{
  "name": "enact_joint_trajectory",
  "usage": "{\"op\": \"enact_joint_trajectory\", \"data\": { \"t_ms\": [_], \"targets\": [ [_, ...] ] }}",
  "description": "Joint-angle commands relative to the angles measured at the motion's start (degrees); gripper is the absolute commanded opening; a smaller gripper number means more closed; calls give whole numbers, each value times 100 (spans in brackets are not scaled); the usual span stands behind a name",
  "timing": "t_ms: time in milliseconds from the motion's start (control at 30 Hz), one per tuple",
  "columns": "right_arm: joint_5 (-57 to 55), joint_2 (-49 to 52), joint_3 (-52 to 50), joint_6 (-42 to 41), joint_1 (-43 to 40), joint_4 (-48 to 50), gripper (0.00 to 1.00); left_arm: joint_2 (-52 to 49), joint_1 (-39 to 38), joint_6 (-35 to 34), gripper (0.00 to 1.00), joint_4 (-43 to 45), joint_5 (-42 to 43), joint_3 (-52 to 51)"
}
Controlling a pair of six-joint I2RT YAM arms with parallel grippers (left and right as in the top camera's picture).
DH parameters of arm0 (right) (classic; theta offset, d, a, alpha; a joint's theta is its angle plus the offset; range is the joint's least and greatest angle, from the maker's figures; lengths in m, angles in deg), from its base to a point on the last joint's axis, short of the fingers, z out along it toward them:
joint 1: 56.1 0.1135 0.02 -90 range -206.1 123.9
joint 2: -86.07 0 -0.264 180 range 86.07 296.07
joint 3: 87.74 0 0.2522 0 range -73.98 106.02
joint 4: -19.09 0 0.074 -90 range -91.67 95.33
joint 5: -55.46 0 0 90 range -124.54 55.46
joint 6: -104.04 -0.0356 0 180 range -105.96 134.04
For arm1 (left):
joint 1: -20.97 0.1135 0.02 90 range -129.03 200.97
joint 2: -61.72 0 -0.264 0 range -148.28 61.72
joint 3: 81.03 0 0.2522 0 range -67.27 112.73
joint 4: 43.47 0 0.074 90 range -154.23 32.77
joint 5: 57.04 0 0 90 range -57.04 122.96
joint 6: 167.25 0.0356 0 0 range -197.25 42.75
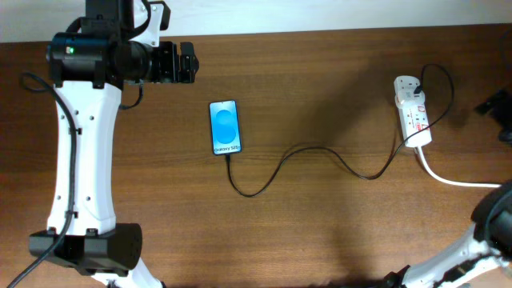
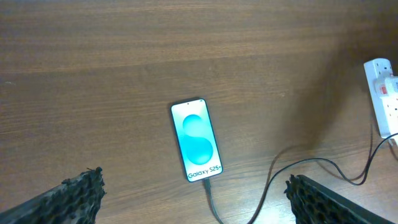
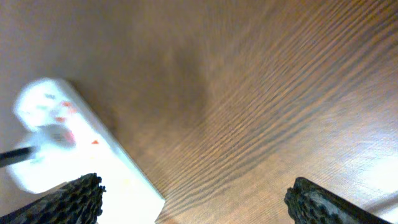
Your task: Plug charger to phone and switch on socket
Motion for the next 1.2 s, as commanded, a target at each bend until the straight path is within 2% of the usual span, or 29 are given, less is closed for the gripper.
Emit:
{"op": "enact_joint_trajectory", "data": {
  "t_ms": [0, 100, 200, 233, 300, 433, 633, 733, 800, 833, 1000, 1067, 1167],
  "targets": [
    [308, -1379, 210, 162, 103, -210, 98, 118, 31, 26, 99, 9, -42, 46],
    [1167, -2918, 210, 310, 544, -643, 99, 118, 31, 26, 99, 9, -42, 46],
    [1237, -4000, 210, 651, 1163, -1104, 98, 118, 31, 26, 99, 7, -42, 46],
    [1235, -4588, 210, 758, 1600, -1513, 98, 118, 31, 26, 99, 9, -42, 46],
    [1241, -5086, 208, 669, 1943, -2184, 98, 118, 31, 26, 99, 9, -42, 46],
    [1241, -5829, 208, 660, 2151, -3099, 98, 118, 31, 26, 99, 9, -42, 46],
    [1215, -6078, -72, 1541, 2345, -3644, 98, 118, 35, 26, 99, 7, -46, 46],
    [876, -6830, -1375, 1823, 2957, -2190, 98, 118, 35, 26, 99, 7, -42, 46],
    [286, -7838, -3388, 1550, 3475, -85, 99, 118, 35, 26, 99, 7, -42, 46],
    [72, -8174, -4105, 1303, 3620, 634, 98, 118, 35, 26, 99, 7, -42, 46],
    [-455, -9584, -7425, 1268, 4304, 4312, 98, 118, 35, 26, 99, 7, -42, 46],
    [-573, -9925, -8144, 1266, 4378, 4972, 98, 118, 35, 26, 99, 7, -42, 46],
    [-570, -10740, -9167, 1266, 4376, 5099, 98, 118, 35, 26, 99, 7, -42, 46]
  ]
}}
